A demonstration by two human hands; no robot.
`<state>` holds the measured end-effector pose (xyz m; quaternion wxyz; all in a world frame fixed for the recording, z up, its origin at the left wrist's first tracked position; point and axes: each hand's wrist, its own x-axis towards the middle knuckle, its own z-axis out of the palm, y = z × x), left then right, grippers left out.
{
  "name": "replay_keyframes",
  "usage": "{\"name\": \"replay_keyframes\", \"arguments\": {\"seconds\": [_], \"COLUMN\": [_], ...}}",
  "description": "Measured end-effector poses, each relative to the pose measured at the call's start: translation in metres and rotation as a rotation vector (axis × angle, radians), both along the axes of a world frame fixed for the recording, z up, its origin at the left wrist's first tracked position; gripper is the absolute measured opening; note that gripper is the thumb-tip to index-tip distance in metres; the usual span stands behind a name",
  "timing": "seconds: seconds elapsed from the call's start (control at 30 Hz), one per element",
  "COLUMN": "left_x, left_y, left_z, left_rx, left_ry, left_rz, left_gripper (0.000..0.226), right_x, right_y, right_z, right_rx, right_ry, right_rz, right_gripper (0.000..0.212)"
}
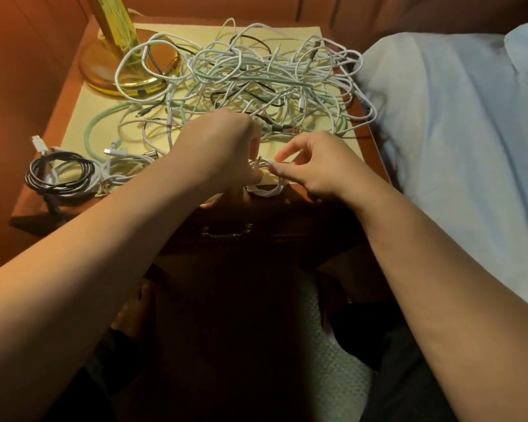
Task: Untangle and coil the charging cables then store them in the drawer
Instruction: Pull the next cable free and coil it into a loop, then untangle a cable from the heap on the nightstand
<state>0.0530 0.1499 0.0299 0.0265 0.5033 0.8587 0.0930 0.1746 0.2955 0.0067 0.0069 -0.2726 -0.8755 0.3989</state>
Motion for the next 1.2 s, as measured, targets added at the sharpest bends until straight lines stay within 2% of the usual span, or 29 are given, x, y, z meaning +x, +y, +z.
{"name": "replay_keyframes", "arguments": {"seconds": [0.27, 0.4, 0.47, 0.53, 0.67, 0.77, 0.9, 0.97, 1.07, 1.2], "left_x": [0.007, 0.001, -0.010, -0.021, -0.033, -0.037, -0.046, -0.047, -0.049, -0.058], "left_y": [-0.009, -0.009, -0.007, -0.004, 0.003, 0.005, 0.005, 0.007, 0.009, 0.007], "left_z": [0.007, 0.020, 0.026, 0.031, 0.034, 0.032, 0.024, 0.022, 0.021, 0.018], "left_rx": [0.057, 0.235, 0.299, 0.301, 0.299, 0.291, 0.178, 0.190, 0.264, 0.245], "left_ry": [-0.033, -0.026, 0.007, 0.042, 0.065, 0.033, -0.083, -0.116, -0.294, -0.208], "left_rz": [-0.028, 0.033, 0.099, 0.109, 0.098, 0.096, 0.132, 0.156, 0.229, 0.265], "left_gripper": [0.035, 0.039, 0.037, 0.031, 0.024, 0.021, 0.025, 0.033, 0.042, 0.019], "right_x": [0.006, 0.005, 0.002, -0.001, -0.010, -0.017, -0.024, -0.029, -0.039, -0.049], "right_y": [0.003, 0.016, 0.023, 0.026, 0.026, 0.026, 0.026, 0.023, 0.015, 0.011], "right_z": [0.005, 0.008, 0.007, 0.006, 0.002, 0.001, 0.004, 0.005, 0.001, -0.002], "right_rx": [-0.032, -0.036, 0.033, 0.122, 0.278, 0.377, 0.314, 0.267, 0.264, 0.300], "right_ry": [0.008, 0.135, 0.206, 0.242, 0.204, 0.183, 0.167, 0.183, 0.221, 0.175], "right_rz": [-0.038, -0.126, -0.171, -0.188, -0.160, -0.152, -0.141, -0.136, -0.155, -0.160], "right_gripper": [0.026, 0.029, 0.026, 0.023, 0.036, 0.024, 0.016, 0.017, 0.018, 0.023]}}
